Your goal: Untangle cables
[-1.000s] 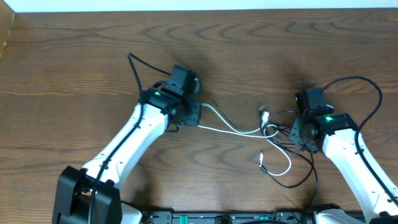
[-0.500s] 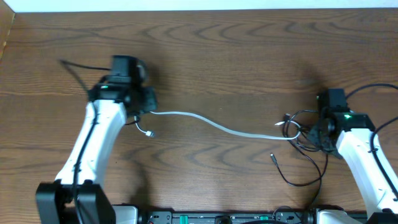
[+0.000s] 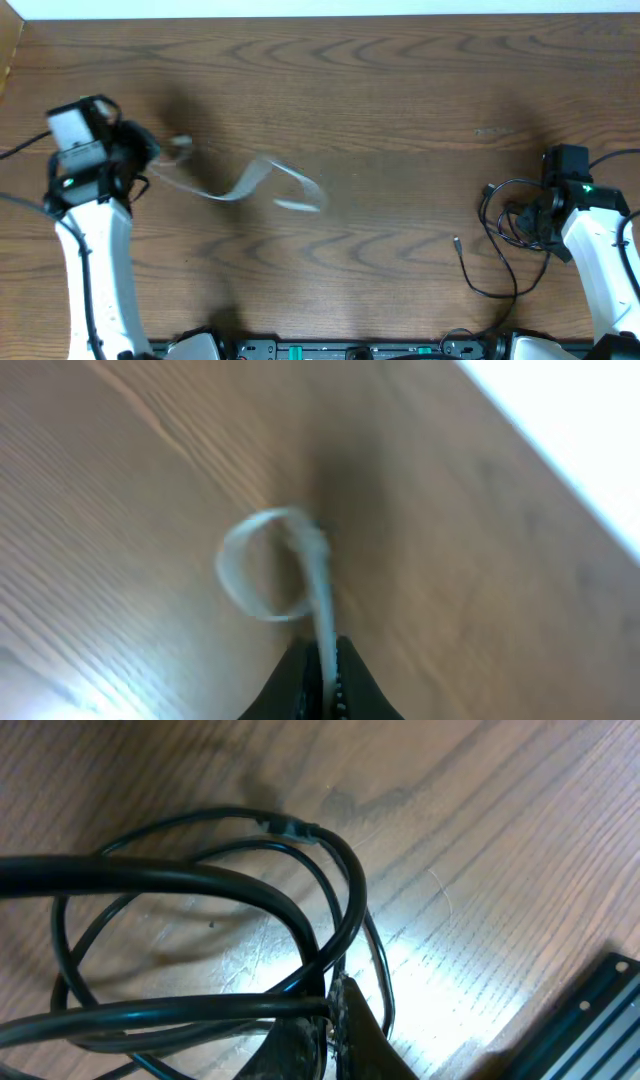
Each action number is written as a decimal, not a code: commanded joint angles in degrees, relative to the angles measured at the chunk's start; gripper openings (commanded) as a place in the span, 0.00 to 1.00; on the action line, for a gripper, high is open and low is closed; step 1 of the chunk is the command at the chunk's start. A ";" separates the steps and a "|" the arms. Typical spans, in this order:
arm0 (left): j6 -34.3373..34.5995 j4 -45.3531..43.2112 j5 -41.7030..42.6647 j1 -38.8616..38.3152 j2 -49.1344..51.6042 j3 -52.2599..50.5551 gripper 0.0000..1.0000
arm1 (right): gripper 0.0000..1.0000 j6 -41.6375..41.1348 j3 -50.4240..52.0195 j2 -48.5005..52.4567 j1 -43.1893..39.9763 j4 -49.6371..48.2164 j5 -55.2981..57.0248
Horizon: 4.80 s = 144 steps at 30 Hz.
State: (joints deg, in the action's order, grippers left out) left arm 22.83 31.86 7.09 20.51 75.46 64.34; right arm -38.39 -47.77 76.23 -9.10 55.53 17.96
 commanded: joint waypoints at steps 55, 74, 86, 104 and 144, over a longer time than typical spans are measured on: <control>-12.74 3.19 34.45 -42.53 9.92 0.37 0.57 | 0.01 32.61 0.22 0.07 8.90 -18.45 -50.03; -12.74 -6.75 28.74 -56.26 10.27 0.37 0.57 | 0.01 29.20 0.22 0.07 9.46 -18.47 -48.59; -12.74 -9.14 26.47 -57.90 11.72 0.28 0.57 | 0.01 29.20 0.22 0.07 13.49 -18.99 -50.53; -12.52 -8.81 26.71 -54.62 14.19 0.31 0.07 | 0.01 25.97 0.22 0.07 13.66 -13.73 -34.16; -12.55 3.06 25.83 -37.29 3.87 0.28 0.53 | 0.23 28.20 0.33 0.07 13.49 -17.33 -39.34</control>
State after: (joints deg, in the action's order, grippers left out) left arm 10.48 34.70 32.99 -15.00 79.61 64.34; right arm -2.79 -47.48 76.23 4.45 37.65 -34.72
